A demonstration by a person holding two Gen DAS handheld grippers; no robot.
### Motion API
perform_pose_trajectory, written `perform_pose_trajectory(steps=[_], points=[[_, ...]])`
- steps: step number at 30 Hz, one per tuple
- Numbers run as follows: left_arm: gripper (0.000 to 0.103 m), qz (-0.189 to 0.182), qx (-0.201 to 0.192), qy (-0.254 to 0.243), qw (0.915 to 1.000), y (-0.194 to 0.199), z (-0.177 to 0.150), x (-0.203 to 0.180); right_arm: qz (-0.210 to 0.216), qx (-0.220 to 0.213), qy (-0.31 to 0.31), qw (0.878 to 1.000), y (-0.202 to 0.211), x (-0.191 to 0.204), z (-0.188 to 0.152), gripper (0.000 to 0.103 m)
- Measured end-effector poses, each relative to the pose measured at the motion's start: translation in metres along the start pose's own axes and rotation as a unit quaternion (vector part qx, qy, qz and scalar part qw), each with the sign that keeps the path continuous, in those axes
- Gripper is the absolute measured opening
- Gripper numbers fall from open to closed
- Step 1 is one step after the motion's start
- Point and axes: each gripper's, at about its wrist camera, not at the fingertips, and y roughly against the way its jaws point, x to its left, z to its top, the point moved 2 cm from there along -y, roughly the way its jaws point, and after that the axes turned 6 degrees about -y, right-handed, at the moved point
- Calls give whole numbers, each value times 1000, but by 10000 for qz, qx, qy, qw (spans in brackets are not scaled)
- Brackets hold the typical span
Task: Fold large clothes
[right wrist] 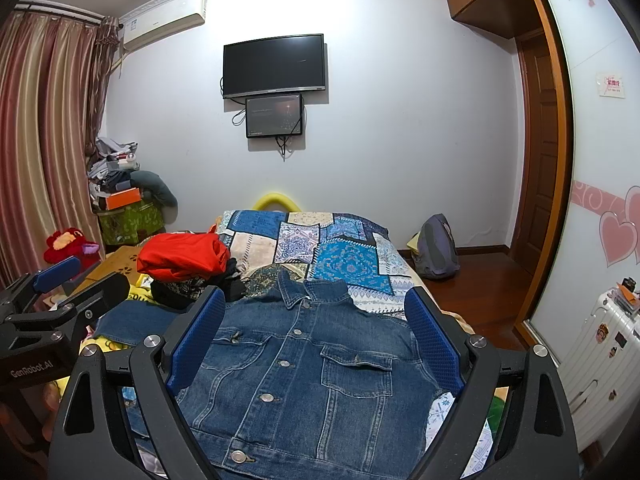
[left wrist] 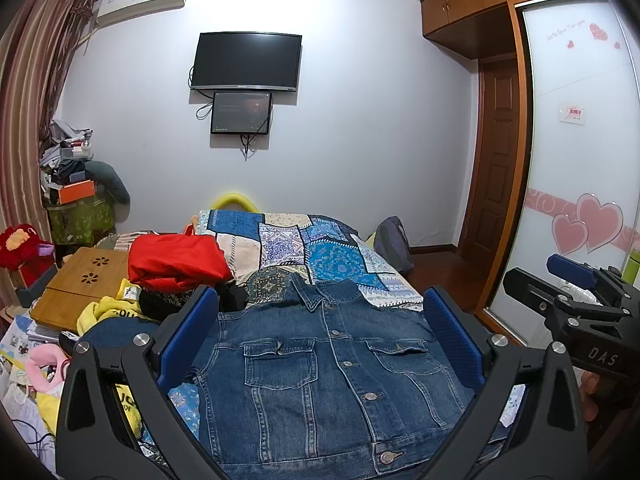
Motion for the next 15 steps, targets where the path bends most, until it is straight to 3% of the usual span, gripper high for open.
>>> perform_pose_trajectory(steps=[15], points=[[103,14,4,16,10000,0,0,0,1,-2,12,10000,-1,2,-2,90]])
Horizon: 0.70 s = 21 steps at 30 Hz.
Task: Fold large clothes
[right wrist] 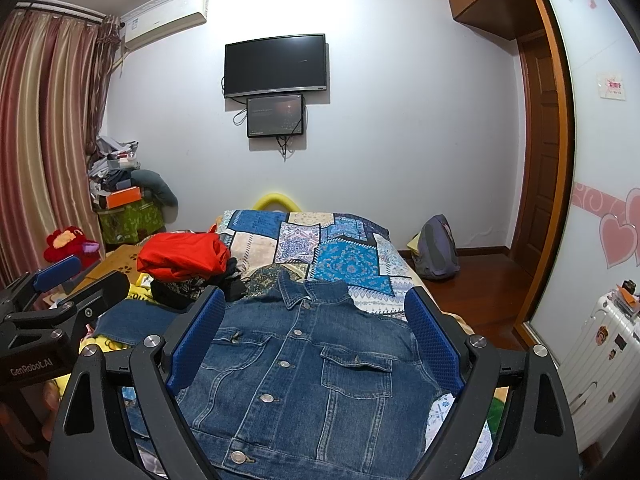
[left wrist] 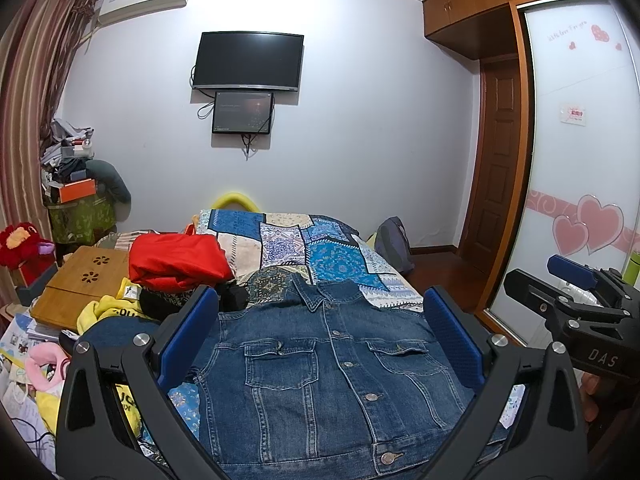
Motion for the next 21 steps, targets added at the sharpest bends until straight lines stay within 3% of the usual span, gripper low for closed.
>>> perform_pose_trajectory(steps=[21], points=[[103,102,19,-21,9999,-14,3,13,-33,170,42,9998,-20,0,-5,90]])
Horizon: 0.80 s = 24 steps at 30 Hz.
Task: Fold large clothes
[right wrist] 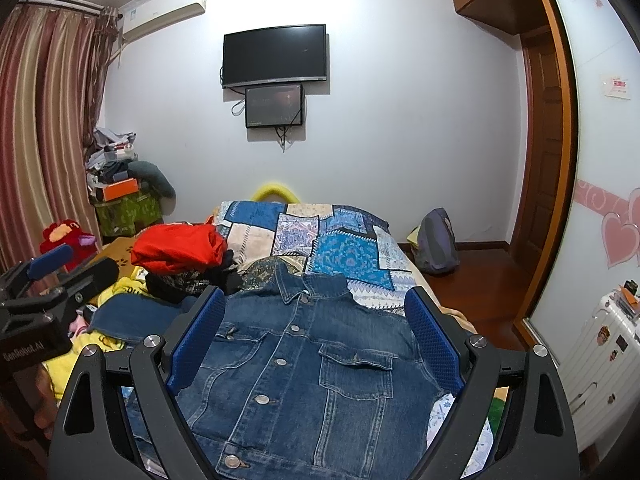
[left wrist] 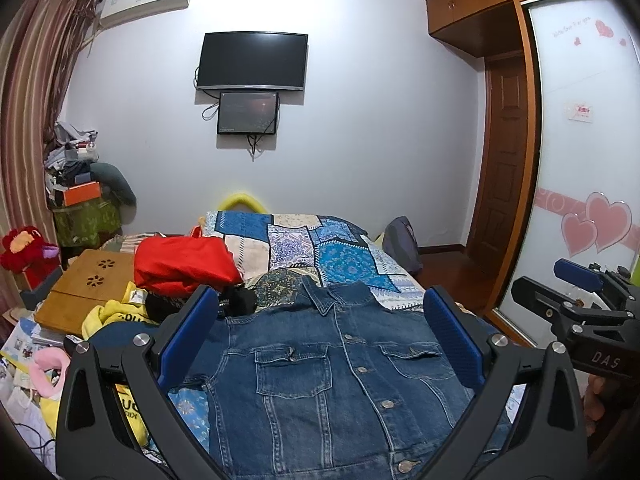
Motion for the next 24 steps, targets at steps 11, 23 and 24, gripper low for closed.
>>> perform_pose_trajectory(steps=[11,23,24], points=[[103,454,286,361,9979,-49,1,65,-86,244,38,9997,-57,-11,11,90],[103,1084,1434,1732,9683,-122,-57,217,46,973,238,9950,-146,-15,16,90],[103,1083,1538,1931,9630,-126,-66,230,60,1082,257,9938,-155,-15,14,90]])
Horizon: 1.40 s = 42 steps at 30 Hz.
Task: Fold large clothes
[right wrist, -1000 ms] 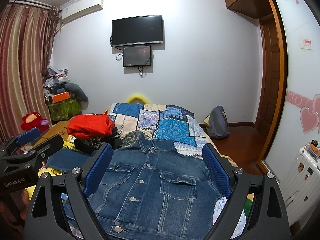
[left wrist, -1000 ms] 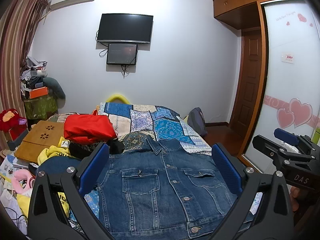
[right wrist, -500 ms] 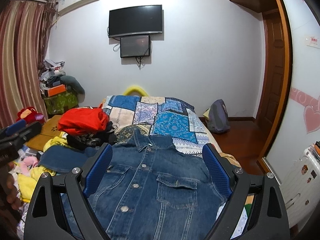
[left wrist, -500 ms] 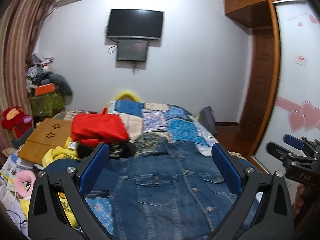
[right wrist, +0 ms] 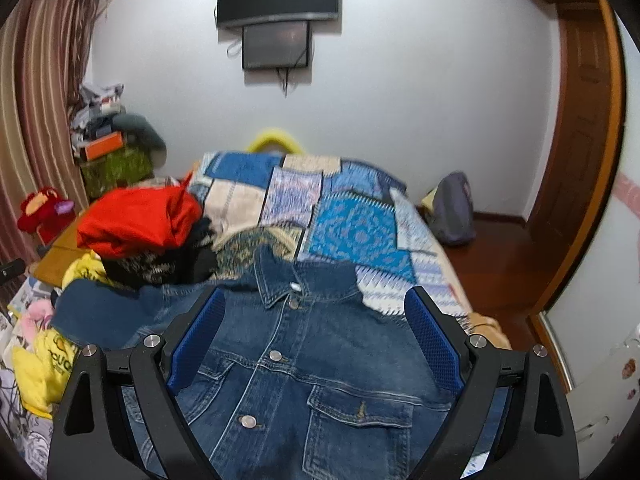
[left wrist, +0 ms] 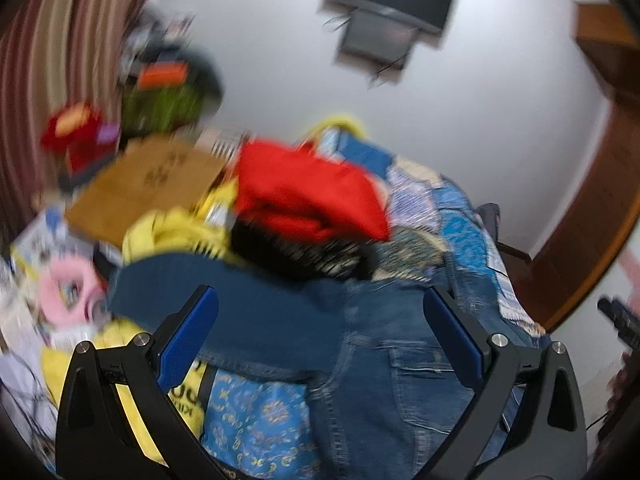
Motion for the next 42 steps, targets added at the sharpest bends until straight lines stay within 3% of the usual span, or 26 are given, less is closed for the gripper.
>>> perform_pose_trajectory(steps=[7,10,13,17,23,28,34,37,39,42], points=[[103,176,974,1171,9882,-63,-34,95,-24,823,143,9965,-50,1,-16,90],[103,10,1350,1742,9754,-84,-57,129,1,1123,172,9935,-62,2,-26,90],[100,-142,1619,2386,9574,-99,-80,163,3,1278,176,9916,-75,4,-26,90],[92,-443,1692,2994,9380,-111,-98,192,-66,1409,195,9898,-84,2,-28,90],[89,-703,1436,3448,9250,-132,-100,217,-171,1613,157,9866,-105,1,-31,90],[81,-534,1438,3470,9252,-156,-96,229,-238,1722,169,9846,-112,3,-35,90],[63,56,1457,3211,9357,-168,-89,228,-362,1681,293,9847,-110,5,-35,90],[46,450,1393,2779,9494,-162,-78,213,-367,1638,366,9851,-106,6,-34,90],[24,679,1357,2477,9569,-155,-69,203,-393,1587,435,9856,-102,6,-34,90],[13,1083,1291,1976,9657,-143,-51,185,-411,1500,530,9864,-95,5,-32,90]])
